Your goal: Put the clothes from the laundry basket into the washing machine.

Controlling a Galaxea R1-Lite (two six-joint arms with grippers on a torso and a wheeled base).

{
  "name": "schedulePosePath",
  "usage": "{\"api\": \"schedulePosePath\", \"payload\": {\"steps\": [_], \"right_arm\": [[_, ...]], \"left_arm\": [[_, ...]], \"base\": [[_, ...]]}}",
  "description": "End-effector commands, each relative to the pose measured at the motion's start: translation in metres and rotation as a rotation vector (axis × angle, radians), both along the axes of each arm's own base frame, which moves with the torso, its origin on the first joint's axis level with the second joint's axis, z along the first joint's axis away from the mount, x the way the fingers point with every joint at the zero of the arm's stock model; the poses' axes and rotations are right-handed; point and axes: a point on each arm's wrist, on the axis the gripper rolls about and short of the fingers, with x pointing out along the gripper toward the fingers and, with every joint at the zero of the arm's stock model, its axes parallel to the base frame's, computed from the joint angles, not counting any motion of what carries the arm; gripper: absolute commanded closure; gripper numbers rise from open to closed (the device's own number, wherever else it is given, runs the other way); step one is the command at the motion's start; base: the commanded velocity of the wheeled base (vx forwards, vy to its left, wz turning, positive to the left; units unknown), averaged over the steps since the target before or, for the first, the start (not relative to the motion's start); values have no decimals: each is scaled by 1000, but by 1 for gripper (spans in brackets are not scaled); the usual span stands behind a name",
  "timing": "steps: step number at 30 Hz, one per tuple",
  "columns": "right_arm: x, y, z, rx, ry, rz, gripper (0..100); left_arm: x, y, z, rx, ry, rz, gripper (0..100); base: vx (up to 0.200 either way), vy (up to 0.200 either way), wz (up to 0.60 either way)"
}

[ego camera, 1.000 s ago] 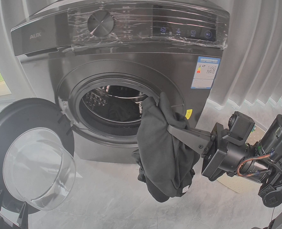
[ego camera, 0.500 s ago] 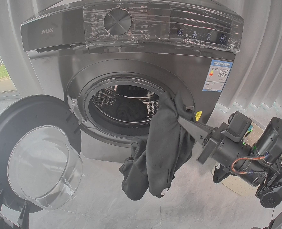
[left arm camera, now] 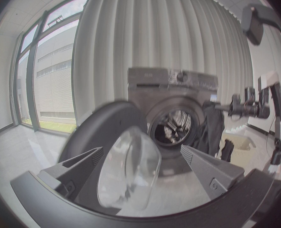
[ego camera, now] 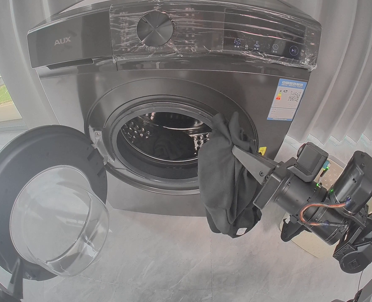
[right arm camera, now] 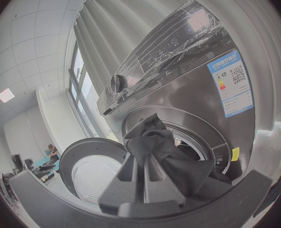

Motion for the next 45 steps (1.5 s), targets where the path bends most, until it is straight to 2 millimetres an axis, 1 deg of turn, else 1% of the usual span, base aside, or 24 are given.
{"api": "schedulePosePath", "payload": {"steps": [1, 2, 3, 4, 5, 7, 10, 11, 12, 13, 16, 18, 19, 20, 24, 28, 32, 33, 34, 36, 39, 43, 45], "right_arm": [[-4, 8, 8, 28, -28, 30, 100], [-3, 10, 9, 37, -33, 37, 100], [-3, 11, 10, 41, -33, 40, 100], [-3, 11, 10, 43, -33, 40, 100], [-1, 12, 9, 52, -22, 40, 100], [0, 14, 9, 65, -12, 44, 100], [2, 14, 12, 80, -17, 42, 100], [3, 14, 14, 85, -21, 39, 100], [3, 14, 14, 85, -21, 39, 100], [4, 15, 17, 95, -32, 39, 100], [5, 16, 19, 102, -38, 39, 100], [5, 15, 19, 102, -38, 36, 100], [5, 15, 19, 102, -38, 36, 100], [7, 15, 20, 103, -40, 32, 100], [8, 15, 23, 111, -49, 27, 100], [9, 14, 22, 108, -45, 24, 100], [11, 16, 19, 103, -38, 23, 100], [11, 16, 19, 102, -37, 23, 100], [12, 15, 18, 100, -36, 20, 100], [12, 15, 18, 100, -35, 17, 100], [13, 14, 18, 99, -35, 15, 100], [14, 13, 18, 99, -36, 7, 100], [14, 13, 18, 99, -36, 7, 100]], "left_arm": [[6, 1, 86, -17, -58, -128, 0], [24, -1, 89, -13, 20, -214, 0], [32, -3, 90, -23, 47, -275, 0], [34, -4, 91, -28, 54, -292, 0], [45, -8, 91, -64, 107, -388, 0], [58, -13, 93, -89, 174, -453, 0], [79, -24, 94, -80, 249, -504, 0], [85, -26, 94, -79, 260, -514, 0], [85, -26, 94, -79, 260, -514, 0], [100, -35, 92, -69, 292, -545, 0], [114, -46, 89, -60, 339, -611, 0], [125, -53, 86, -53, 373, -621, 0], [125, -53, 86, -51, 374, -621, 0], [134, -58, 84, -48, 392, -624, 0], [150, -69, 78, -41, 427, -639, 0], [161, -81, 69, -27, 470, -671, 0], [173, -101, 59, -6, 520, -720, 0], [174, -102, 58, -6, 522, -722, 0], [182, -108, 52, 0, 533, -725, 0], [188, -114, 45, 6, 546, -728, 0], [195, -124, 37, 12, 567, -747, 0], [198, -135, 28, 12, 604, -774, 0], [198, -137, 27, 13, 609, -776, 0]], "base": [[0, 0, 0], [0, 0, 0], [0, 0, 0], [0, 0, 0], [0, 0, 0], [0, 0, 0], [0, 0, 0], [0, 0, 0], [0, 0, 0], [0, 0, 0], [0, 0, 0], [0, 0, 0], [0, 0, 0], [0, 0, 0], [0, 0, 0], [0, 0, 0], [0, 0, 0], [0, 0, 0], [0, 0, 0], [0, 0, 0], [0, 0, 0], [0, 0, 0], [0, 0, 0]]}}
